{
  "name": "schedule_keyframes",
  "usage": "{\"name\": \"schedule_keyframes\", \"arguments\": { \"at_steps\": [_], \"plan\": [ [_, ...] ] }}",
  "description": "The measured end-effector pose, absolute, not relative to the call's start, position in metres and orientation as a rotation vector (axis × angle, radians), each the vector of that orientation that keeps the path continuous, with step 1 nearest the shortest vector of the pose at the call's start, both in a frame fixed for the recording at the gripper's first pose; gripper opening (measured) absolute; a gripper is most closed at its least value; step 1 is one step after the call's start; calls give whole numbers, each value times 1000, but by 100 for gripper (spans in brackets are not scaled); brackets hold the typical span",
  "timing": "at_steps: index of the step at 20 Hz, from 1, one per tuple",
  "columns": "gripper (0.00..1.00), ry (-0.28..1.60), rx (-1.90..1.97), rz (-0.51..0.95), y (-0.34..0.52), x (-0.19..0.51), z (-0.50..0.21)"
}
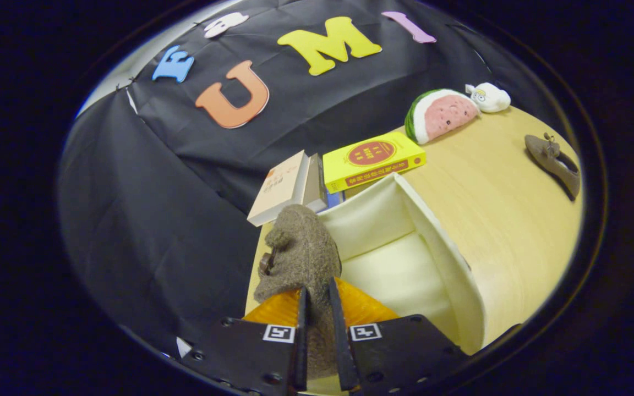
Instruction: Open the storage box then place both shoes into the box .Put the left shoe in first, then the right shoe, with the right side of both shoes facing outward in a uniform manner.
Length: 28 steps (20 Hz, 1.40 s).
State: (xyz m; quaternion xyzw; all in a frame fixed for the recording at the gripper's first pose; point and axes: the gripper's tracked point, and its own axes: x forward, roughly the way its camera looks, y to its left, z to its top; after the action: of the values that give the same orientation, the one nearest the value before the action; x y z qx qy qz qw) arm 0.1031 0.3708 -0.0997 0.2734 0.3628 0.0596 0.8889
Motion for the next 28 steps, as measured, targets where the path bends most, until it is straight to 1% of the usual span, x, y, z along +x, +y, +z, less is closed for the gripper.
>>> {"name": "schedule_keyframes", "arguments": {
  "at_steps": [4, 9, 10, 14, 16, 19, 23, 28],
  "plan": [
    [41, 831, 533, 134, 369, 93, -116],
    [56, 863, 486, 155, 364, 83, -121],
    [59, 848, 485, 170, 364, 80, -114],
    [80, 715, 432, 217, 354, 75, -75],
    [80, 636, 388, 248, 345, 69, -53],
    [88, 498, 319, 273, 317, 56, -16],
    [88, 365, 249, 288, 266, 36, 14],
    [88, 272, 161, 286, 173, 21, 33]
  ]
}}
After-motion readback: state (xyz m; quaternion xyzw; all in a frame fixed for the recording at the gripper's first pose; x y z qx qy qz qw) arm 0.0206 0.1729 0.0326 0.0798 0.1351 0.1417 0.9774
